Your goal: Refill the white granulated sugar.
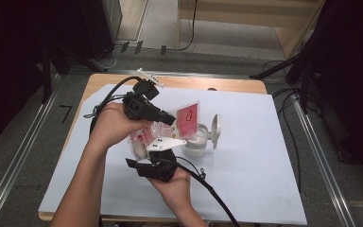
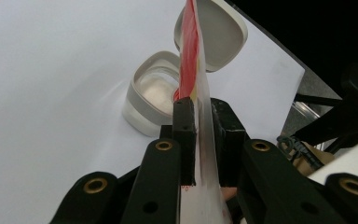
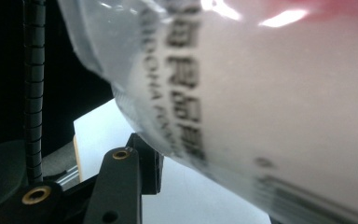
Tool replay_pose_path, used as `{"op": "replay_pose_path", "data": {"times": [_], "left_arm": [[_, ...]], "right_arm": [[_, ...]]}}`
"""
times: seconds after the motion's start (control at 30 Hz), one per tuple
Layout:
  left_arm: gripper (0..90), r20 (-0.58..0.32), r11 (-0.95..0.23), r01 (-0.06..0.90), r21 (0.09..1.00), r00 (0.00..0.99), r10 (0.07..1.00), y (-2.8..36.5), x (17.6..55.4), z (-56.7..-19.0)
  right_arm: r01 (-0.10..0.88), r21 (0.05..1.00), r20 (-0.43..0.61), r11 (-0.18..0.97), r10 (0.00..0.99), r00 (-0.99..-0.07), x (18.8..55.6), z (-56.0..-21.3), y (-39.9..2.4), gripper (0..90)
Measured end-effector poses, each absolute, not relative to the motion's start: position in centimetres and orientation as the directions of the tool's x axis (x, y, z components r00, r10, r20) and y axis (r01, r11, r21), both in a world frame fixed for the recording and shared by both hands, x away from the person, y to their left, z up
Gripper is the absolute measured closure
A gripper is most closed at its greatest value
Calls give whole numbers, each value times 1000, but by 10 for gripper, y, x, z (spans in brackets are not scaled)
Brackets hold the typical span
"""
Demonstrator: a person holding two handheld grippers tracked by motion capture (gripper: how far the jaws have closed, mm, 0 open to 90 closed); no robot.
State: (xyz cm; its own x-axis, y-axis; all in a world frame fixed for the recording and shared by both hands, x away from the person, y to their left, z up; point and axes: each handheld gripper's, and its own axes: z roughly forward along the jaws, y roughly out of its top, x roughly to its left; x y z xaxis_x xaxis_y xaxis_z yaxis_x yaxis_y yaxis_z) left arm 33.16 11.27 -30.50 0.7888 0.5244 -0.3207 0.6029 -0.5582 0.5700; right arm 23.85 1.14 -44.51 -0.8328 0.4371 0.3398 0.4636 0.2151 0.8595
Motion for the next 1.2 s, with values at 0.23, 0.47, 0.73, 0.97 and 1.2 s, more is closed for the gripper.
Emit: {"op": "replay_pose_path", "data": {"times": [0.23,0.47,0.73,0.97,1.2], "left_arm": [[824,-341,-572,614,544,785,517,114,335,-311],[824,-337,-586,605,540,793,508,112,336,-314],[826,-344,-595,605,529,794,502,106,338,-321],[832,-346,-598,600,531,798,494,104,339,-324],[886,-358,-578,605,547,794,492,110,338,-320]], "right_arm": [[462,852,329,244,436,-837,238,-454,14,585],[467,846,330,257,435,-838,238,-460,14,583],[466,845,328,261,435,-839,237,-463,15,577],[461,847,321,266,435,-841,236,-464,15,577],[459,847,318,266,438,-841,237,-464,13,572]]}}
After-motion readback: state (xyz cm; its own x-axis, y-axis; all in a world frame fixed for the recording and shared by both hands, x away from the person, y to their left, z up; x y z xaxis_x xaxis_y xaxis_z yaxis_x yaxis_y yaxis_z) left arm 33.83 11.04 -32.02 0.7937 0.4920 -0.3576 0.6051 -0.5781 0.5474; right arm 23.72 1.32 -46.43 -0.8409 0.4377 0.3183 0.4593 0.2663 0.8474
